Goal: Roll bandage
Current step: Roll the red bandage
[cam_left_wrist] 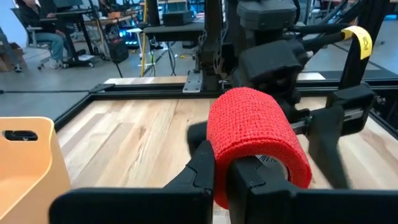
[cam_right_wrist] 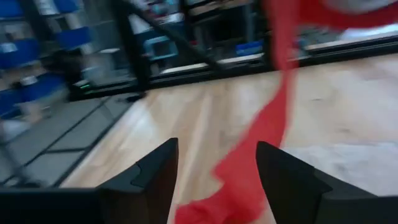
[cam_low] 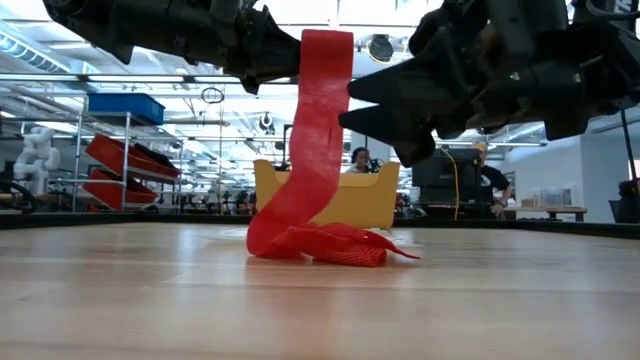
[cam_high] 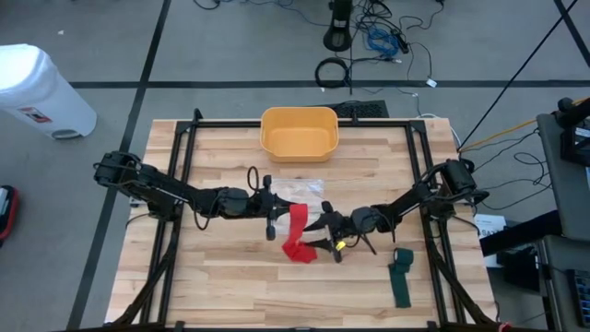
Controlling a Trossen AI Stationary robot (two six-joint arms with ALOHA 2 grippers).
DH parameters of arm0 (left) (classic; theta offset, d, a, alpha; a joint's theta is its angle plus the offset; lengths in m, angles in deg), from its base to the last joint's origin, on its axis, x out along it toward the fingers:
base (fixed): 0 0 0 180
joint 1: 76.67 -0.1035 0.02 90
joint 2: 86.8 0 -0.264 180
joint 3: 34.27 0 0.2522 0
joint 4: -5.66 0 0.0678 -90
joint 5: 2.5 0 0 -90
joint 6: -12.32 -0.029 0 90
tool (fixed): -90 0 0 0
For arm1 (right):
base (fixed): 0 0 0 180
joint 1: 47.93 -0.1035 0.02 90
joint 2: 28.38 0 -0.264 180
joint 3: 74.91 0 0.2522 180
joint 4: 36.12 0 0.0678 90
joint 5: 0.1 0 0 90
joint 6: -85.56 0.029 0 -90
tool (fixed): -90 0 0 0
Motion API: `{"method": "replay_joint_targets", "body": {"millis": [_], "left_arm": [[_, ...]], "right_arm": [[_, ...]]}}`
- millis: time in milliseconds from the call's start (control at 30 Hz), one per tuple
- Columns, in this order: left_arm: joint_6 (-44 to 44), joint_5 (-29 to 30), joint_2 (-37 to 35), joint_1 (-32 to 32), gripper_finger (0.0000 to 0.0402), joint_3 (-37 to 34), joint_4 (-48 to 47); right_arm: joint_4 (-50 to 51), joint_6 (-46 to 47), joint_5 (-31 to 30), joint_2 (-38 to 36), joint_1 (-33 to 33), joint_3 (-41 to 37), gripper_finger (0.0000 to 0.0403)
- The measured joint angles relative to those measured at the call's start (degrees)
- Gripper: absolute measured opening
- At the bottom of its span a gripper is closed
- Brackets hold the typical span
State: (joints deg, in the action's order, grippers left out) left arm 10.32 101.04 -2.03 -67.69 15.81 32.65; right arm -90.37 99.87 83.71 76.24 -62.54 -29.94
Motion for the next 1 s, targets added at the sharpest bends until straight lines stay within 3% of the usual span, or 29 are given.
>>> {"method": "replay_joint_targets", "body": {"millis": [133, 400, 600, 900, 1000], "left_arm": [[0.02, 0.02, 0.0, 0.04, 0.0013, 0.0, 0.15], [0.04, 0.07, 0.0, 0.04, 0.0013, 0.0, 0.42], [0.09, 0.11, 0.0, 0.04, 0.0013, 0.0, 0.9], [0.11, 0.15, 0.02, 0.04, 0.0013, 0.91, 0.83], [0.17, 0.15, 0.02, 0.2, 0.0013, 1.27, 0.76]], "right_arm": [[0.19, -0.25, -6.74, 0.0, 0.44, 0.08, 0.0201], [1.42, -0.59, -9.93, 0.0, -1.0, 0.19, 0.0201], [3.39, -1.45, -18.11, 0.04, -2.8, 0.23, 0.0201], [9.37, -2.97, -11.68, 1.19, -1.04, 7.45, 0.0198], [14.93, -2.74, -11.8, 1.32, -0.63, 9.5, 0.0169]]}}
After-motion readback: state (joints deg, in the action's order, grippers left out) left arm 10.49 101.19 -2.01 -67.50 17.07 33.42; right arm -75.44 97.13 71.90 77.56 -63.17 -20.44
